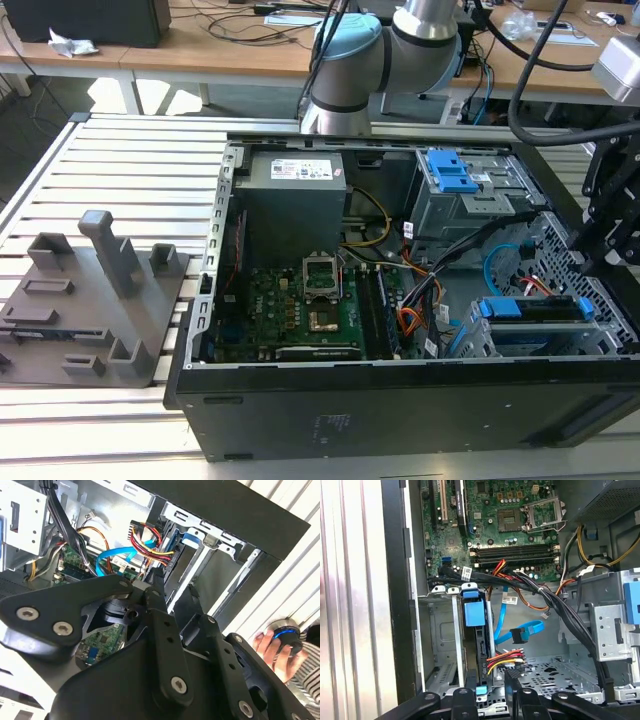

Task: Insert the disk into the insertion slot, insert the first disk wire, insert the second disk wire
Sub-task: 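Insert the second disk wire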

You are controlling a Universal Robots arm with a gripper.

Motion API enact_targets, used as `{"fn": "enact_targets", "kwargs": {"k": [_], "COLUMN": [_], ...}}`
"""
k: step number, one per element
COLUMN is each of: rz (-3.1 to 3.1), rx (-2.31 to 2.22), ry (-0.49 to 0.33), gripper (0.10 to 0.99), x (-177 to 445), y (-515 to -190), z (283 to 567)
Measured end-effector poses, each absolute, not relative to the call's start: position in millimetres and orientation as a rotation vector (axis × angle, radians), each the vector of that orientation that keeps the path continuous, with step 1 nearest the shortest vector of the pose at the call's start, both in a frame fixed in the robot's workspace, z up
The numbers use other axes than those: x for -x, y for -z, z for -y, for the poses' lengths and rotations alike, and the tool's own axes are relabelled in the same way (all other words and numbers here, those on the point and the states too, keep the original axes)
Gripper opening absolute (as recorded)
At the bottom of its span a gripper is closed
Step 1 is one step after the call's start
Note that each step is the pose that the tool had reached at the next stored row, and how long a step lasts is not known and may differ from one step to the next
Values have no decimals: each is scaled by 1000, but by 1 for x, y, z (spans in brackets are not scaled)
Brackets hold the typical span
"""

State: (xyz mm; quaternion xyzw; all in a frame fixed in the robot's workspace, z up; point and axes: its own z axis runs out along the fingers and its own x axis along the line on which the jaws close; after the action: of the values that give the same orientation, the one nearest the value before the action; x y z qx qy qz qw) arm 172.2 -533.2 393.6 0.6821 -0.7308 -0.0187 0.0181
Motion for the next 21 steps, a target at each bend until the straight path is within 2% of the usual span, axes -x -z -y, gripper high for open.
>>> {"fn": "enact_targets", "kwargs": {"k": [4, 10, 21], "rz": [2145, 2145, 2129], "rx": [-2242, -2242, -2257], "ry": [55, 55, 54], "gripper": [361, 361, 361], "x": [-172, -172, -159], "y": [-394, -393, -390], "z": [532, 515, 510]}}
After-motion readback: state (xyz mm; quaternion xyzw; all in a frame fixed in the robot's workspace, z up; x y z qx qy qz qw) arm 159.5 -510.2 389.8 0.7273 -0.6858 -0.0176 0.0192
